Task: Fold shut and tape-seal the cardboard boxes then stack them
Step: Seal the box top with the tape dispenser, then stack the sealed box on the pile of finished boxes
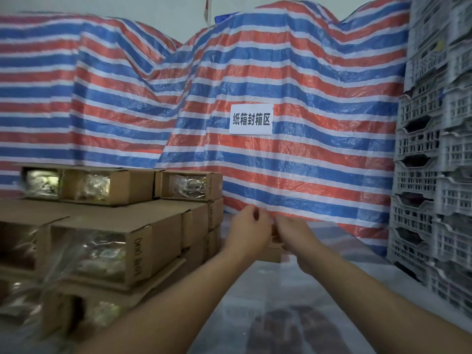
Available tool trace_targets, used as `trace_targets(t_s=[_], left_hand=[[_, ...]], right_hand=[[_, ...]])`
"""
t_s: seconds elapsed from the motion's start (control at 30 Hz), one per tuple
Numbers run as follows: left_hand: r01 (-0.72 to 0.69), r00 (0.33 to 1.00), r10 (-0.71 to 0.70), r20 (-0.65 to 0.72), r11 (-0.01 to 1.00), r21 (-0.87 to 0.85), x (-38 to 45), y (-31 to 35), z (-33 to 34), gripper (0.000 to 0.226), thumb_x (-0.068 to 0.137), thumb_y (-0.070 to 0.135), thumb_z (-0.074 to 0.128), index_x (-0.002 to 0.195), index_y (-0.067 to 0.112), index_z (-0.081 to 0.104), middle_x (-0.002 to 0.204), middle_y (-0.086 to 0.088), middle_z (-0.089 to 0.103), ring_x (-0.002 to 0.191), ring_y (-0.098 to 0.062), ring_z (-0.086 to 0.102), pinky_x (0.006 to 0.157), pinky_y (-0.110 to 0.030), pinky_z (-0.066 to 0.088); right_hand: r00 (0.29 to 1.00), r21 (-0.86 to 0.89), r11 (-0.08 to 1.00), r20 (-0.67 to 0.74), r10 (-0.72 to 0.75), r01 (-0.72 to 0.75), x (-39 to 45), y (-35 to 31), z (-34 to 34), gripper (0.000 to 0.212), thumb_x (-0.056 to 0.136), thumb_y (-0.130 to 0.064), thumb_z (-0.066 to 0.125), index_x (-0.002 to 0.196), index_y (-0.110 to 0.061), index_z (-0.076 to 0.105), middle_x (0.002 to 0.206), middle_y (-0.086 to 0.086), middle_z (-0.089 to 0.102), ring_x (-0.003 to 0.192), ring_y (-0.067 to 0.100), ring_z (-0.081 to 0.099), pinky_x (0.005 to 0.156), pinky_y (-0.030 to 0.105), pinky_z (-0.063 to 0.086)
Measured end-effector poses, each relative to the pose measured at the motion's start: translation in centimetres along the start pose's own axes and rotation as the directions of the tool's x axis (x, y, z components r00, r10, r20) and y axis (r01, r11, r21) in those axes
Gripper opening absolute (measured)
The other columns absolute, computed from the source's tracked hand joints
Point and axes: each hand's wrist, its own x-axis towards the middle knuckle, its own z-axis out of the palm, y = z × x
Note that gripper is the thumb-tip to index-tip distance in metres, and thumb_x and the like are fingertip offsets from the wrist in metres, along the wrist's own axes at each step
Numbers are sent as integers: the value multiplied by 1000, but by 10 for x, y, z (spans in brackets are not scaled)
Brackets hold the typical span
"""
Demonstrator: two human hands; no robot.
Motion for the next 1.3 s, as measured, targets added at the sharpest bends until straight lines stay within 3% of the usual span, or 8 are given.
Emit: trace_targets(t_s=[0.17,0.43,0.6,0.77,0.87,1.0,1.17,1.3], left_hand=[[-111,994,111,6,993,-27,-50,26,-65,28,98,36,47,91,18,67,86,2,70,87,-15,68,82,-46,58],[-233,948,279,-154,936,262,-38,10,-177,30,99,33,49,75,24,63,63,7,62,59,2,58,49,-16,40],[-112,919,292,-264,837,536,43,-25,-276,19,99,29,48,99,22,65,86,1,69,76,-18,65,70,-36,56],[79,983,105,-153,508,857,126,-76,-361,52,94,19,59,143,22,43,143,-6,49,119,-27,54,97,-41,50],[93,992,68,-106,172,981,160,-103,-382,63,94,32,59,150,26,31,150,-3,40,133,-25,44,106,-43,39],[72,997,13,-72,-33,997,192,-127,-396,64,98,39,48,154,25,21,157,-4,31,143,-25,30,115,-44,26],[71,997,-6,-70,6,997,207,-138,-399,32,97,30,54,128,31,52,117,2,59,109,-20,59,96,-38,50],[68,996,50,-74,119,991,206,-133,-398,15,100,27,49,111,29,59,96,4,57,89,-18,59,78,-34,53]], right_hand=[[981,67,985,97,-167,161,-81,-27,15,31,104,-39,47,95,-23,72,85,-2,76,80,14,73,64,25,57],[960,-34,971,160,-228,236,-93,-66,75,31,102,-37,49,92,-15,68,87,10,67,80,15,64,63,25,47],[895,-69,921,274,-352,383,-39,-122,136,16,97,-50,52,105,-35,53,91,-20,54,82,-2,51,66,20,38],[814,-124,876,446,-371,467,19,-167,215,73,87,-67,57,148,-34,34,137,-15,47,114,12,48,98,29,38],[813,-160,893,503,-293,420,49,-178,256,98,80,-69,64,156,-30,15,152,-4,39,122,18,46,100,30,36],[813,-318,830,527,-246,458,74,-188,308,112,80,-71,64,159,-24,-1,161,5,26,135,29,39,106,35,35],[794,-472,669,521,-313,574,84,-187,343,95,85,-69,59,156,-21,19,156,10,33,135,35,42,100,36,40],[800,-426,682,395,-451,595,82,-179,346,44,90,-39,63,126,-15,51,119,9,57,98,24,59,72,29,50]])
